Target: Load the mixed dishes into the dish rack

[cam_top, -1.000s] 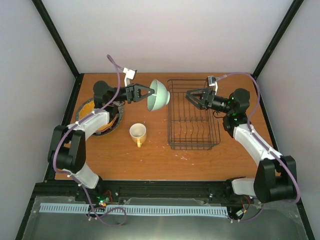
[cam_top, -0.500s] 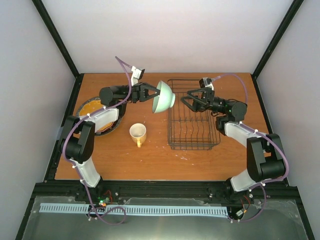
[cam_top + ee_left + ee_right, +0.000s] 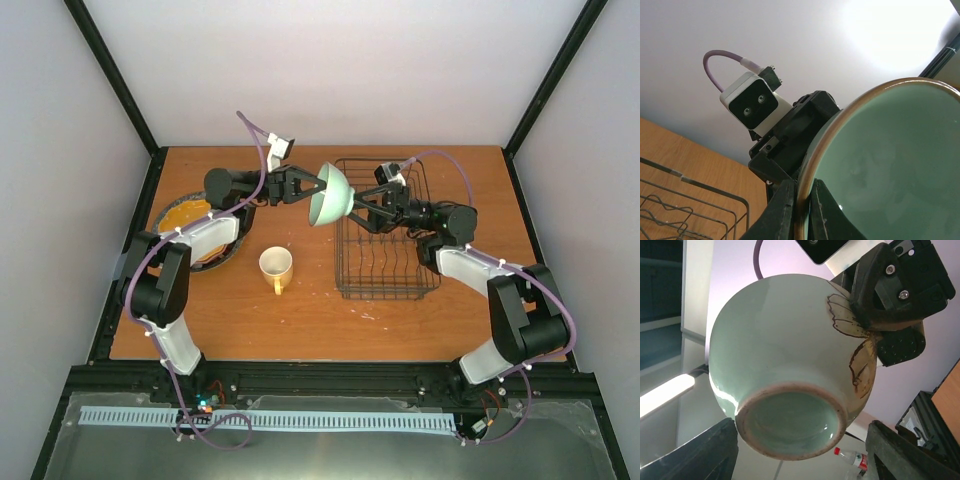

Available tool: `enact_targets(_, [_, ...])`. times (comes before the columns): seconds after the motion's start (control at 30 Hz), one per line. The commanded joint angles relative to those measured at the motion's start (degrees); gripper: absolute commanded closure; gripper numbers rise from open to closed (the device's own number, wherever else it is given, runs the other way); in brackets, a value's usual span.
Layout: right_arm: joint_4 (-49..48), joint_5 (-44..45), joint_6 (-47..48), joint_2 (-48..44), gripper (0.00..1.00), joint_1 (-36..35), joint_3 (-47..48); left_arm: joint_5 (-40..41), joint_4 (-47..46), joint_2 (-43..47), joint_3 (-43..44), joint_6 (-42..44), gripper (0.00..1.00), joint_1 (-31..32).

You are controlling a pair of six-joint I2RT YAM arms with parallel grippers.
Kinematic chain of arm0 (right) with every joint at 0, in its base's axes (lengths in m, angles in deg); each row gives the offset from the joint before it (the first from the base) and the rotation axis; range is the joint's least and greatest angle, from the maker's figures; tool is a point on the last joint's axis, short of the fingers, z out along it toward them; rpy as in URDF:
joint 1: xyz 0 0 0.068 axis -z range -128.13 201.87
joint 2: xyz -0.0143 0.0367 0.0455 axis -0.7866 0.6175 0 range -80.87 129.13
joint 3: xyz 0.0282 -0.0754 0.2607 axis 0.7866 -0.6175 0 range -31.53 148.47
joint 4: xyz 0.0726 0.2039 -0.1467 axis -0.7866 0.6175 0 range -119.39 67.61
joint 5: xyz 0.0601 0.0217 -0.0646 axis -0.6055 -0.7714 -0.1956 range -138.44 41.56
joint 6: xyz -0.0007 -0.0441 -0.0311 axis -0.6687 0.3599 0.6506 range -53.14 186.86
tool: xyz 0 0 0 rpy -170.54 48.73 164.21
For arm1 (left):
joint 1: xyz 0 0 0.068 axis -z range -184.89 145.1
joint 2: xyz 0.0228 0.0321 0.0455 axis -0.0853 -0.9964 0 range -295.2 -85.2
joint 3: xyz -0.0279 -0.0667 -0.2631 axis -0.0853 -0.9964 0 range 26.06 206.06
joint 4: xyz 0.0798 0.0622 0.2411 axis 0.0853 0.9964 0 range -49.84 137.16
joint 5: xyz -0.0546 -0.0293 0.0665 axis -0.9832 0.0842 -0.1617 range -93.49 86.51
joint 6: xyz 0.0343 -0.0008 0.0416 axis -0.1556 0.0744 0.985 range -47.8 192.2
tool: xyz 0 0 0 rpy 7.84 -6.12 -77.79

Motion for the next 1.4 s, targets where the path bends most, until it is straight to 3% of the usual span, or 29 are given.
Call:
enact_targets(0.0, [-10.24,0.59,-0.22,-0.07,0.34,-0.43,1.31,2.00,0.15,-0.08,3.31,2.23,0.99,0.21])
enact_targets(0.3, [-10.31,0.45,-0.77,0.84,0.37,-1.50,3.14,2.46,1.13,-0.86,3.70,2.64,0.99,0.21])
enact_targets(0.43, [-10.31,0.55,-0.77,1.29,0.43,-1.78,3.76,2.39,1.90,-1.12,3.48,3.11,0.99,0.21])
enact_targets(0.67, [-10.31,0.50,-0.59,2.05,0.65,-2.30,5.14,2.37,2.42,-1.57,3.08,3.60,0.99,0.20])
enact_targets(0.73, [-10.29,0.67,-0.50,2.25,0.74,-2.33,5.41,2.35,2.71,-1.55,2.92,3.84,0.99,0.21])
enact_targets(0.8, [-10.24,0.70,-0.35,2.36,0.89,-2.39,5.70,2.36,3.21,-1.62,2.69,4.28,0.99,0.18])
enact_targets(0.87, [-10.27,0.91,-0.26,2.50,0.97,-2.33,5.81,2.28,3.82,-1.66,2.65,4.75,0.99,0.21])
enact_targets(1.37, [-6.93,2.92,3.97,3.07,0.97,-1.90,4.83,1.38,13.12,-1.58,4.49,10.96,0.89,0.21])
